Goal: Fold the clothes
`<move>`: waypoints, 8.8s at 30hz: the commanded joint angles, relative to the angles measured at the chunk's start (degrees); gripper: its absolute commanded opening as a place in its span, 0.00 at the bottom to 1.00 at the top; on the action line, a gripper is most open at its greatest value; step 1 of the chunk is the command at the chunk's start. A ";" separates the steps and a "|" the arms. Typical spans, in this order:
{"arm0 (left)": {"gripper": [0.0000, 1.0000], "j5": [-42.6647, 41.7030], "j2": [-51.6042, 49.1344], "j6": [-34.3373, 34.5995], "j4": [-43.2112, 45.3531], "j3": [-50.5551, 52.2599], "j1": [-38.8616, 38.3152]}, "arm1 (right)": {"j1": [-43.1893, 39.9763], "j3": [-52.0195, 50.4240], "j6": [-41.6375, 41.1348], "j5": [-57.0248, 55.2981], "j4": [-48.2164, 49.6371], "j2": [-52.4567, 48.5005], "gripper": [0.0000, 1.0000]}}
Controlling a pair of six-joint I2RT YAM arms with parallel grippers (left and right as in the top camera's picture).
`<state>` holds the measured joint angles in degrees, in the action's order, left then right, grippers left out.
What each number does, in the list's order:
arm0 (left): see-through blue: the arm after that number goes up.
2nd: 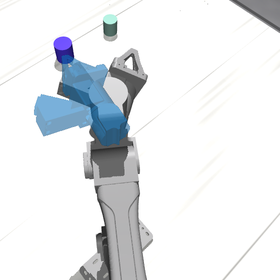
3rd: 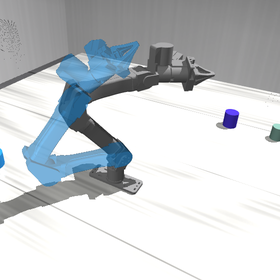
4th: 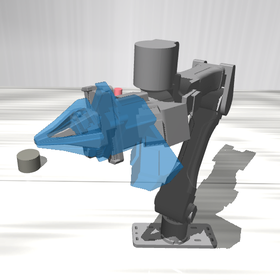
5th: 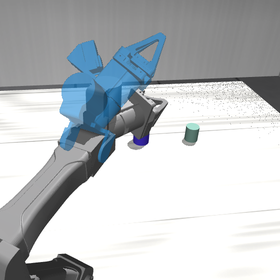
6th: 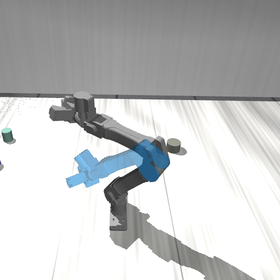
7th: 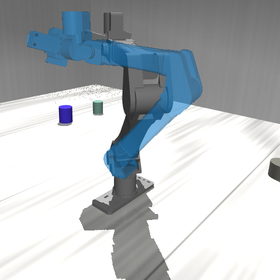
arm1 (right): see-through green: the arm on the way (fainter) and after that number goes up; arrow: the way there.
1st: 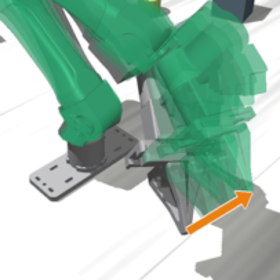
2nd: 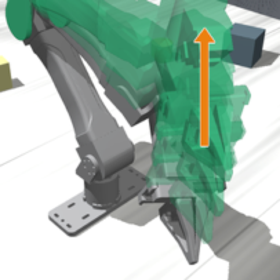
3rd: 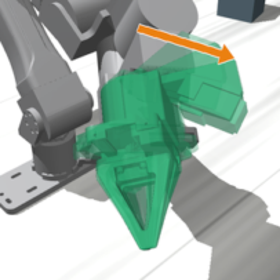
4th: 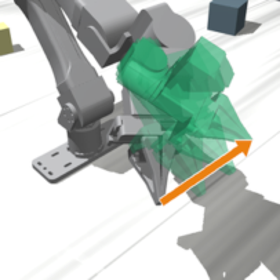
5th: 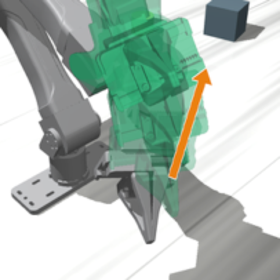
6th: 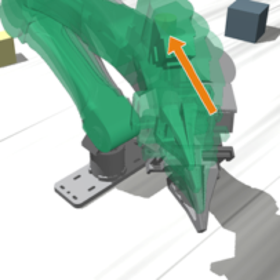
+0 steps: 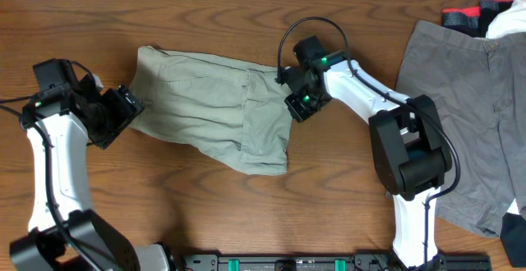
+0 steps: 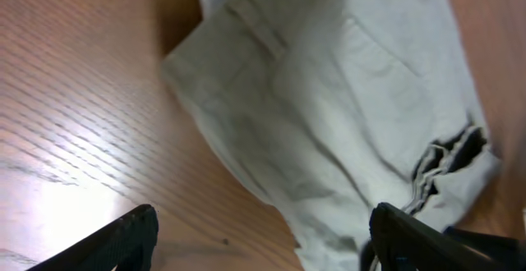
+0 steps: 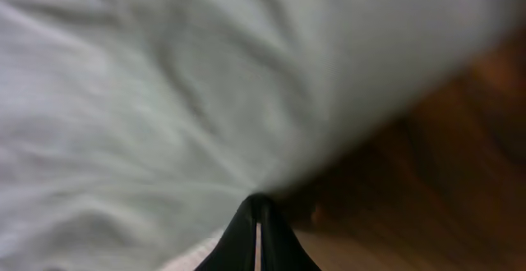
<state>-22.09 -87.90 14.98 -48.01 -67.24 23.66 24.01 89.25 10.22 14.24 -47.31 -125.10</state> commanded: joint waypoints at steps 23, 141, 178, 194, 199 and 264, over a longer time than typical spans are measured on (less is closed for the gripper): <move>0.91 -2.19 -21.99 -7.72 21.09 -0.11 2.62 | -4.22 -0.85 -0.31 -0.26 -0.81 -1.99 0.16; 0.49 -4.61 -0.85 15.63 9.49 6.32 -65.16 | 1.88 1.70 -0.33 8.20 -6.78 -1.29 0.14; 0.06 -3.54 -9.55 8.13 -3.45 5.14 -66.82 | 1.95 1.70 -0.33 7.61 -7.89 -1.29 0.13; 0.15 -4.00 -6.99 9.77 -5.92 0.68 -66.93 | 1.95 1.70 -0.33 7.58 -8.28 -1.29 0.14; 0.34 2.86 0.28 9.70 -9.22 -1.62 -61.59 | 1.92 1.70 -0.33 7.61 -8.44 -1.29 0.15; 0.06 8.26 -19.50 -1.70 6.69 6.36 -30.18 | 2.16 4.61 0.13 11.26 -5.79 8.20 0.18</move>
<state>-19.86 -106.80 10.63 -43.77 -63.48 -6.55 25.85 93.25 9.69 25.69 -53.17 -117.36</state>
